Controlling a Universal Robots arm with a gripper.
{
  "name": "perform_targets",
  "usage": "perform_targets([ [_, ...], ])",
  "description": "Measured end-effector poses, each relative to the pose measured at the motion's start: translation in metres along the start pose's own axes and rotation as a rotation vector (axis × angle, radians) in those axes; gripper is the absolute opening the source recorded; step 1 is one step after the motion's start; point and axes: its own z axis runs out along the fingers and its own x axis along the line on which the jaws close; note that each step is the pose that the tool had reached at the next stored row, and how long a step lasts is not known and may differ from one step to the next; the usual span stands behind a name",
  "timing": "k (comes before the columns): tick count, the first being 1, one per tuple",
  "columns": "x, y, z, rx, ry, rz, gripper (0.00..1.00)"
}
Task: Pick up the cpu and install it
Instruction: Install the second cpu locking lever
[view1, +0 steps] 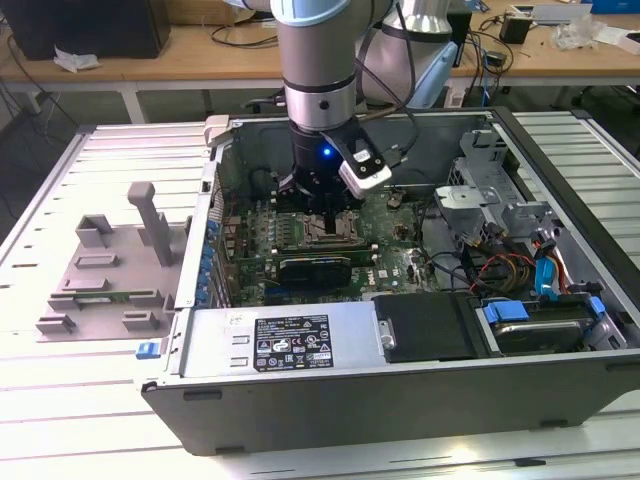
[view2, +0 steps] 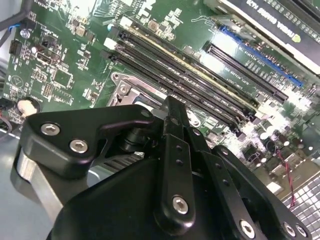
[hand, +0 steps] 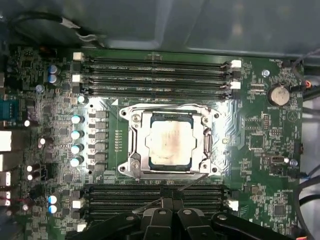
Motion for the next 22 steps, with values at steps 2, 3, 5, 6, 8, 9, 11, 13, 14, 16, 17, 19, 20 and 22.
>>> perform_targets([
  [2,0.0,0.0,0.0002,-0.0015,-0.0002,-0.021,0.11],
  [3,0.0,0.0,0.0003,-0.0024,-0.0003,-0.032,0.11],
  [5,0.0,0.0,0.0003,-0.0024,-0.0004,-0.032,0.11],
  [6,0.0,0.0,0.0003,-0.0026,0.0,-0.032,0.11],
  [8,-0.0001,-0.0001,0.0008,-0.0056,0.0156,-0.033,0.11],
  [9,-0.0001,-0.0001,0.001,-0.0117,0.0329,-0.032,0.11],
  [11,-0.0002,0.0,0.0014,-0.0209,0.05,-0.032,0.11],
  [13,-0.0002,0.0,0.0014,-0.0218,0.0502,-0.032,0.11],
  [14,-0.0002,0.0,0.0014,-0.022,0.0502,-0.032,0.11],
  [16,0.0003,-0.0001,0.0017,-0.0223,0.0502,-0.036,0.11],
  [17,0.0013,0.0,0.0021,-0.0225,0.0503,-0.044,0.11],
  [19,0.0023,0.0,0.0025,-0.0232,0.0502,-0.056,0.11],
  [20,0.0036,-0.0002,0.0028,-0.0241,0.0501,-0.072,0.11],
  [22,0.0048,-0.0014,0.0028,-0.0248,0.0502,-0.088,0.11],
])
